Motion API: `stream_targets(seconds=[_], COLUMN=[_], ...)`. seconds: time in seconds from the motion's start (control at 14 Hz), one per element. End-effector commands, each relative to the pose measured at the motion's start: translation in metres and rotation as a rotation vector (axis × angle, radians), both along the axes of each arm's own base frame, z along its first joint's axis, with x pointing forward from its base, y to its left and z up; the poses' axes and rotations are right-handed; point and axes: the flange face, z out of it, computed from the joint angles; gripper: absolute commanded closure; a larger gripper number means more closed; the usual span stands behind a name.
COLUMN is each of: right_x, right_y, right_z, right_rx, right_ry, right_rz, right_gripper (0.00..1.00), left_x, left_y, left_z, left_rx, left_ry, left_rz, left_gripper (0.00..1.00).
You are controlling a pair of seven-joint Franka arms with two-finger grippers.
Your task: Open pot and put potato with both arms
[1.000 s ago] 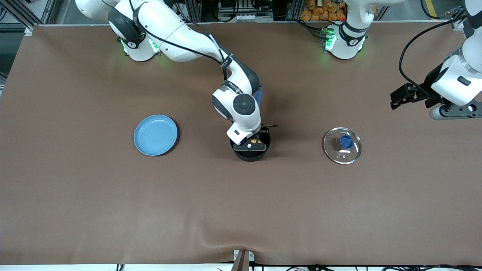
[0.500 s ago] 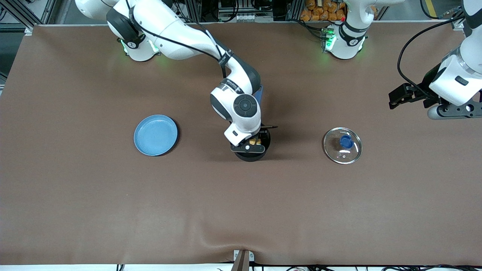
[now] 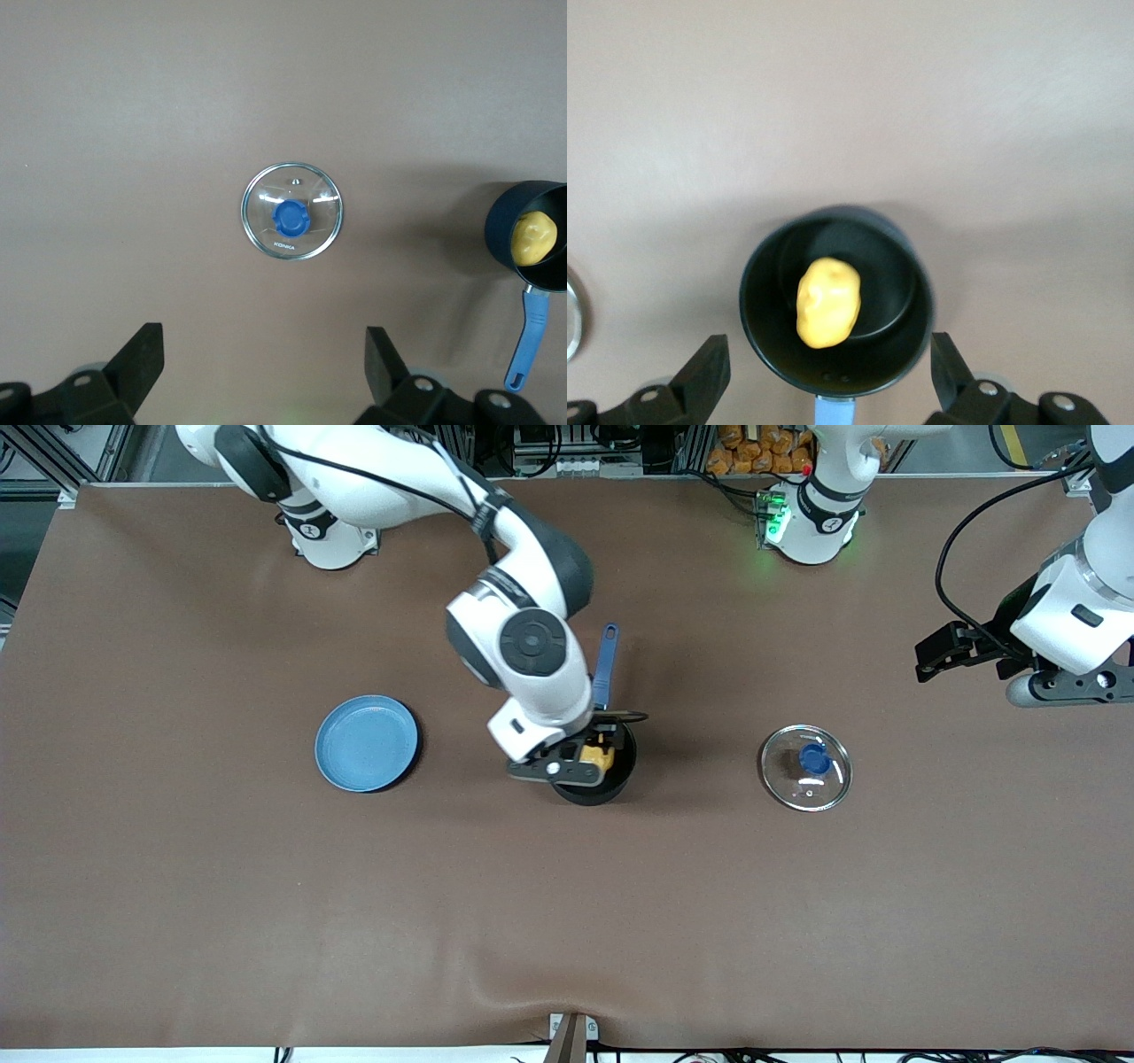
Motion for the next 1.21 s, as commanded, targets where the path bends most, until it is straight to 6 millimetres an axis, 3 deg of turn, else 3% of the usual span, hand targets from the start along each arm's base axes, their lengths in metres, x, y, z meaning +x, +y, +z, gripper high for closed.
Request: stream_targets(seconds=[0.0, 0.14, 0.29, 0.5, 0.71, 0.86, 1.07, 1.14], right_x=[0.037, 0.065, 0.079, 0.083, 0.081, 0.072, 0.040, 0.021], right_y=[-0.073, -0.137, -0.193, -0.280, -0.339, -0.361, -0.397, -0.402], right_z=[0.048, 0.068, 0.070, 0.076, 0.118, 0.147, 0.175, 0.182], right_rx=[0.031, 0.057, 0.064, 0.008, -0.033, -0.023, -0.059, -0.077], right_ry=[-0.005, -0.003, 0.074, 0.213, 0.165, 0.134, 0.081, 0.033], right_rz=[0.000, 0.068, 0.022, 0.009, -0.012, 0.014, 0.029, 0.025], right_gripper=[0.00, 0.00, 0.00, 0.00, 0.00, 0.00, 0.00, 0.00], left_x=[-0.003, -0.003, -0.002, -0.003, -0.003, -0.003, -0.002, -0.001], left_y=[0.002, 0.002, 0.003, 0.003, 0.005, 0.006, 0.013, 0.013], left_z=[0.004, 0.004, 0.005, 0.005, 0.008, 0.010, 0.019, 0.018], left_rx=[-0.014, -0.022, -0.030, -0.031, -0.042, -0.050, -0.057, -0.059], left_ry=[0.000, -0.001, -0.002, -0.002, -0.006, -0.010, -0.027, -0.031], left_rz=[0.018, 0.020, 0.023, 0.027, 0.033, 0.036, 0.058, 0.072], left_gripper=[0.00, 0.00, 0.00, 0.00, 0.00, 0.00, 0.00, 0.00])
